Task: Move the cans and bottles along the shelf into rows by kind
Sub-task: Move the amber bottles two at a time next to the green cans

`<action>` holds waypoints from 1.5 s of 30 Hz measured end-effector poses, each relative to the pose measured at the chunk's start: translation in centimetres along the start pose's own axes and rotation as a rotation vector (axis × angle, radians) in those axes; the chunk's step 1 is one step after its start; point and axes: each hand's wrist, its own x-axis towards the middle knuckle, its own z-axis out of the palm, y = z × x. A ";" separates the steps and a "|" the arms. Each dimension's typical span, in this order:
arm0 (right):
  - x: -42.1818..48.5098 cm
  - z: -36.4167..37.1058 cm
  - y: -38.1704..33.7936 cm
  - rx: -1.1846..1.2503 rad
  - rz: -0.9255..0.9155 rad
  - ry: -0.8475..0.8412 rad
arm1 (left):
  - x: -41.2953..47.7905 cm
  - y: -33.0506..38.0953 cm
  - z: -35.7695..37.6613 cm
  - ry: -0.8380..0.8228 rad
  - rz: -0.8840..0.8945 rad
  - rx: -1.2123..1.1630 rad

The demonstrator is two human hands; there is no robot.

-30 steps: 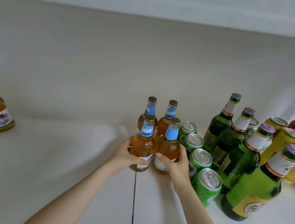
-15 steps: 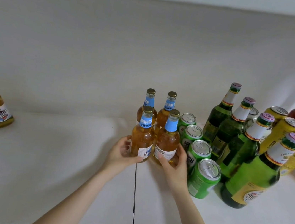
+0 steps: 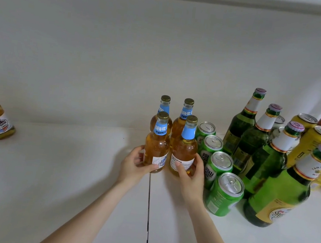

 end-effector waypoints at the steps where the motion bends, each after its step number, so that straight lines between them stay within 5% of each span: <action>1: 0.1 0.1 0.0 0.006 -0.003 0.000 | 0.1 0.1 0.0 -0.001 0.003 0.003; 21: 1.7 0.2 0.4 0.055 -0.030 -0.008 | 1.5 -0.4 1.0 -0.020 0.020 0.023; 30: 1.2 0.2 -0.7 -0.041 -0.005 -0.014 | 1.1 0.5 -0.1 -0.099 0.029 0.239; 37: -1.8 -0.1 -1.8 -0.309 0.032 0.026 | -1.4 0.9 -2.8 -0.099 0.109 0.508; 45: -7.0 -1.0 -3.0 -0.894 -0.210 -0.001 | -6.0 2.2 -6.1 0.046 0.439 0.973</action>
